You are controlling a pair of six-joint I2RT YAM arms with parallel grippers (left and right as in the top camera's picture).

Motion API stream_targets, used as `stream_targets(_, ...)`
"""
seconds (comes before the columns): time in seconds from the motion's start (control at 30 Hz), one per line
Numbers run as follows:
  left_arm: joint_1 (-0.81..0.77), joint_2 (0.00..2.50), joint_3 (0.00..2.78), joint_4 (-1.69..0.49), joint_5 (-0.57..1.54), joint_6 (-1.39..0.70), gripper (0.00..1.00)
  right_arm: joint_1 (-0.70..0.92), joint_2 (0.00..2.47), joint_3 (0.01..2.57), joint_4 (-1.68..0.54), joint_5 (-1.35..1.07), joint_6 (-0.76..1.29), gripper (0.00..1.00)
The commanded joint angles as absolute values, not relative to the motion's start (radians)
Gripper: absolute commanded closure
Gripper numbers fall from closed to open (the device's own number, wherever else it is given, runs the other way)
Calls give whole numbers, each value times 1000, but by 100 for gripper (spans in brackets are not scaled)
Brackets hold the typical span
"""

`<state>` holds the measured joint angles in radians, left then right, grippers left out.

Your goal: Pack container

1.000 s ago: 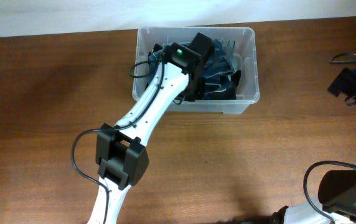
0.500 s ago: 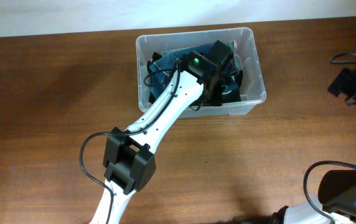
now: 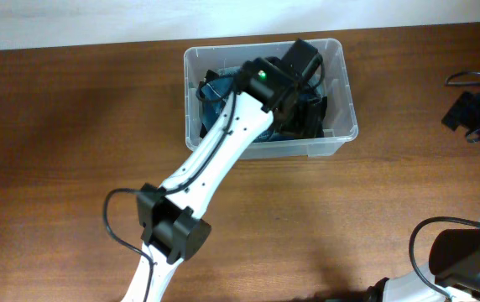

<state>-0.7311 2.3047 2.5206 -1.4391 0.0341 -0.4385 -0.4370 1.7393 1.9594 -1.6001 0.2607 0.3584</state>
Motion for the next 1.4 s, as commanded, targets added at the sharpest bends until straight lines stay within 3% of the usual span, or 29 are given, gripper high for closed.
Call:
stream_targets(0.0,-728,2213,2620,-1456,28,-367,1,-439,1747,1961,-1600,273,355,2)
stream_targets(0.2,-712,2205,2632,-1427,-122,-365,4,-439,1747,1961,-1600,273,355,2)
stream_targets(0.37,-690,2212,2598,-1416,-121,-365,52,-439,1747,1961,-1600,273,355,2)
stream_targets(0.63,-648,2213,2414,-1336,-117,-414,97,-439,1747,1961,-1600,273,355,2)
stream_targets(1.03,-630,2213,2075,-1135,-61,-414,99,-439,1747,1961,-1600,273,355,2)
stream_targets(1.27,-630,2197,2124,-1130,-84,-387,99,-439,1747,1961,-1600,273,355,2)
stream_targets(1.37,-630,2183,2202,-1155,-125,-379,93,-439,1747,1961,-1600,273,355,2)
